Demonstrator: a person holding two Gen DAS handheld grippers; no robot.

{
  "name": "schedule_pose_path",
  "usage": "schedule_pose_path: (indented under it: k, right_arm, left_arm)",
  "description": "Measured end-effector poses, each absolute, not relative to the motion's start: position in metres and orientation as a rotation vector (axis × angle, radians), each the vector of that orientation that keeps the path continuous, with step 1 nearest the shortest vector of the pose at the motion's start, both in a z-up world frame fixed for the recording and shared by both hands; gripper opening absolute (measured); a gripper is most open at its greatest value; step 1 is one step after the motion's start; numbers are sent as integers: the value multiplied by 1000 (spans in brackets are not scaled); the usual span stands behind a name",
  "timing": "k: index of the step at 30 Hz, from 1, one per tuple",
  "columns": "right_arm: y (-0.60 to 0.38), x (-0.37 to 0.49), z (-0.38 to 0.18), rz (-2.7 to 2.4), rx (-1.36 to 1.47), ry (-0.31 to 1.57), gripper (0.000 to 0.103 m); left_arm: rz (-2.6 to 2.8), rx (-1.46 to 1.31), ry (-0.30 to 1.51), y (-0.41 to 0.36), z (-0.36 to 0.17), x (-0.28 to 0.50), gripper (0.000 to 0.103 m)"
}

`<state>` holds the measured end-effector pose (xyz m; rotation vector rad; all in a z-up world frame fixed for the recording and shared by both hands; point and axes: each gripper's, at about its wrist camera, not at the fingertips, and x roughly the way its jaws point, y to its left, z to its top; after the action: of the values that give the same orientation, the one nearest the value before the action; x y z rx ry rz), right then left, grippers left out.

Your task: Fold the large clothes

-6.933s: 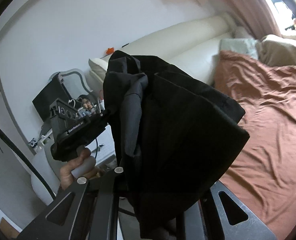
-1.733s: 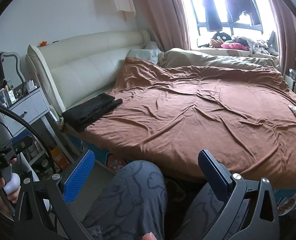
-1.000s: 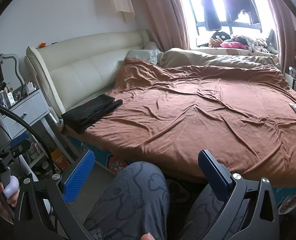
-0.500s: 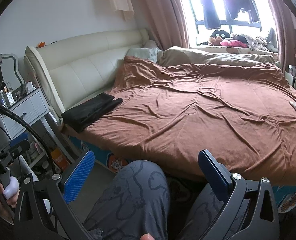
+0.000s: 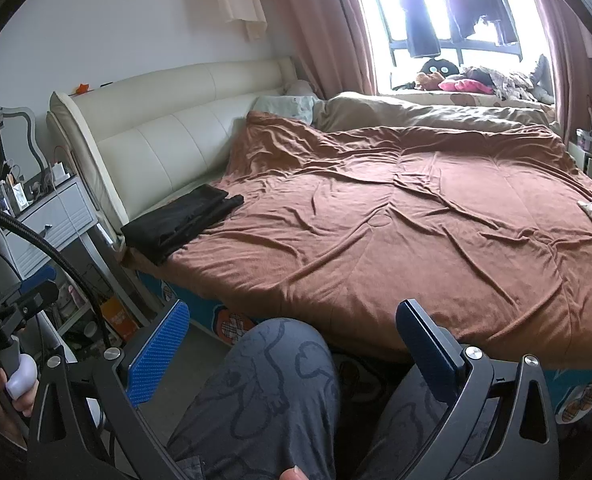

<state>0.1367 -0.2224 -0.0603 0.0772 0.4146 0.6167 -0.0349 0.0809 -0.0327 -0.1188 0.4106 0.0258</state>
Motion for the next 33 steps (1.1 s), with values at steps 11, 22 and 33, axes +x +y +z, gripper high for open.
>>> schedule_pose_path:
  k: [11, 22, 33]
  right_arm:
    - [-224, 138, -61, 613, 78, 418, 103]
    - [-224, 137, -63, 605, 80, 422, 103]
    - [-226, 137, -64, 601, 83, 423, 103]
  left_arm:
    - [19, -121, 413, 80, -36, -34, 103]
    - [15, -119, 401, 76, -36, -39, 103]
    - [11, -112, 396, 71, -36, -42, 103]
